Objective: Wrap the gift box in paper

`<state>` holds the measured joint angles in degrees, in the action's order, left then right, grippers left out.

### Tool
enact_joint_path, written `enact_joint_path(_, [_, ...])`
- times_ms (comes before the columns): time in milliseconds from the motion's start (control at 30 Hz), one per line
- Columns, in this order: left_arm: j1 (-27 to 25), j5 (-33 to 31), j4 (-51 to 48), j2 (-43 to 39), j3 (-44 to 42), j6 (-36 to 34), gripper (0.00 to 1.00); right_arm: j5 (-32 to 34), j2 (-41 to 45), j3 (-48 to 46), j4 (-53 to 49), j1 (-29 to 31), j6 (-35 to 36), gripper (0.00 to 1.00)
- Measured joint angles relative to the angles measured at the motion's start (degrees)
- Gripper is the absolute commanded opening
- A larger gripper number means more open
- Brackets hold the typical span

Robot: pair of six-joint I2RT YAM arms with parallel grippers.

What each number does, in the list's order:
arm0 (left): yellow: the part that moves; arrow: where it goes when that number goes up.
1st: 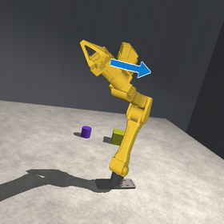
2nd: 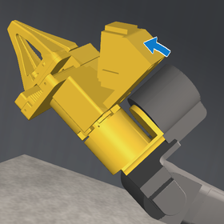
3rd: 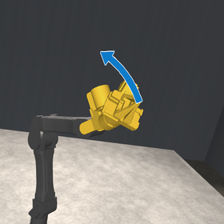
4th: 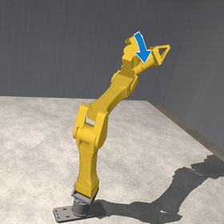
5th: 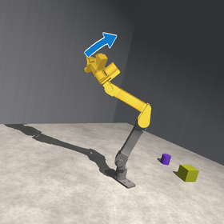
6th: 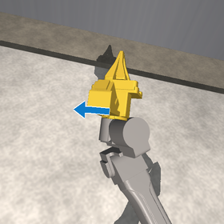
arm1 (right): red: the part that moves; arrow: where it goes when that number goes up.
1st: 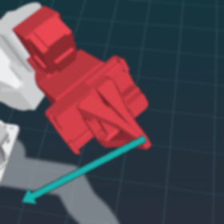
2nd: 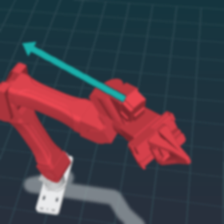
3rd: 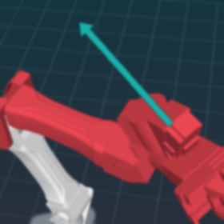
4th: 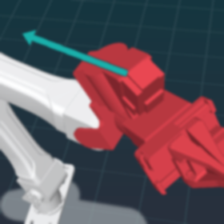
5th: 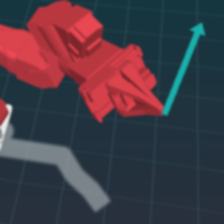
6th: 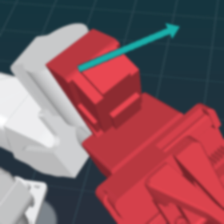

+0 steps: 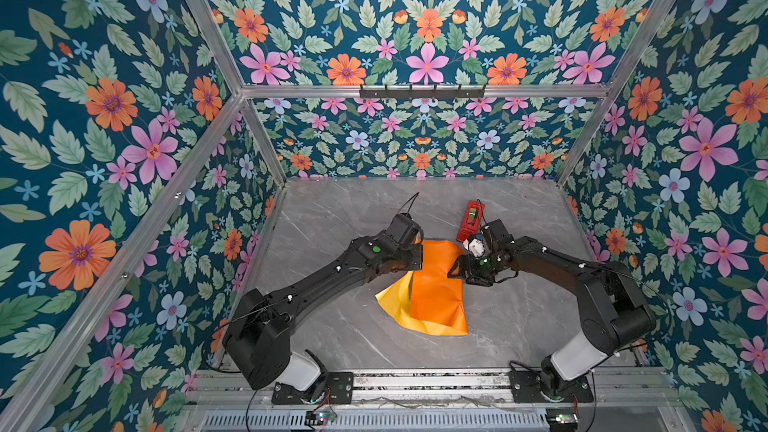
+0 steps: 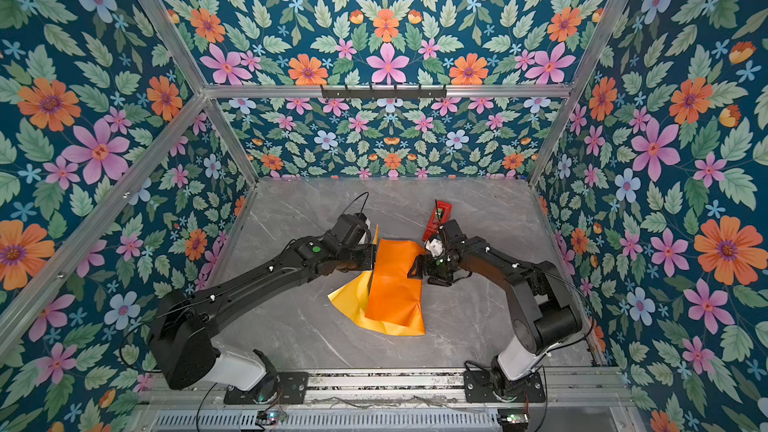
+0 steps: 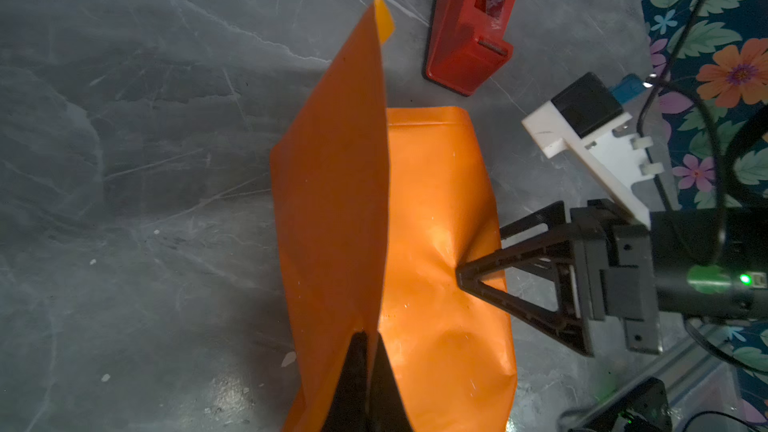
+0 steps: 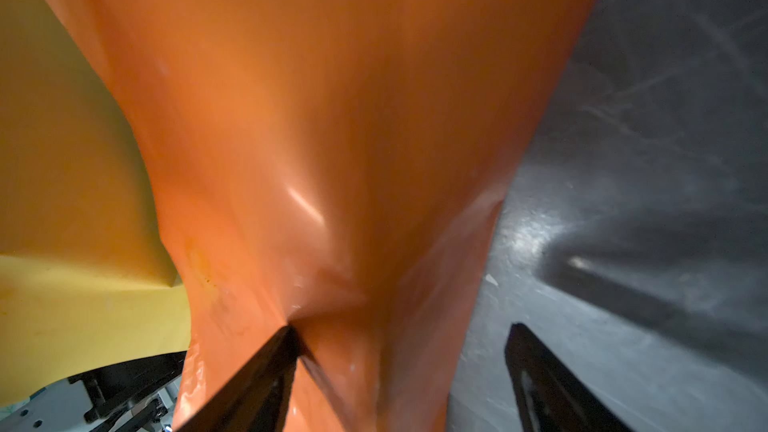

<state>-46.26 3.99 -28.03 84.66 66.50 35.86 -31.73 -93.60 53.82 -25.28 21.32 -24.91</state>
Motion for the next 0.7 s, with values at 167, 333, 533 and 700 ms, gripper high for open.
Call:
enact_joint_path(167, [-0.6,-0.7,0.0,0.8,0.4,0.3,0.00,0.2,0.0,0.1,-0.2,0.0,0.0,0.79])
enact_joint_path(333, [-2.4,-2.5,0.0,3.1,1.6,1.5,0.00,0.3,0.0,0.2,-0.2,0.1,0.0,0.79])
enact_joint_path(533, [-6.2,-4.2,0.0,8.0,4.0,3.0,0.00,0.3,0.0,0.2,-0.3,0.1,0.0,0.79])
enact_joint_path(700, [-9.0,-5.0,-0.4,11.2,5.6,4.3,0.00,0.3,0.0,0.1,-0.2,0.1,0.0,0.79])
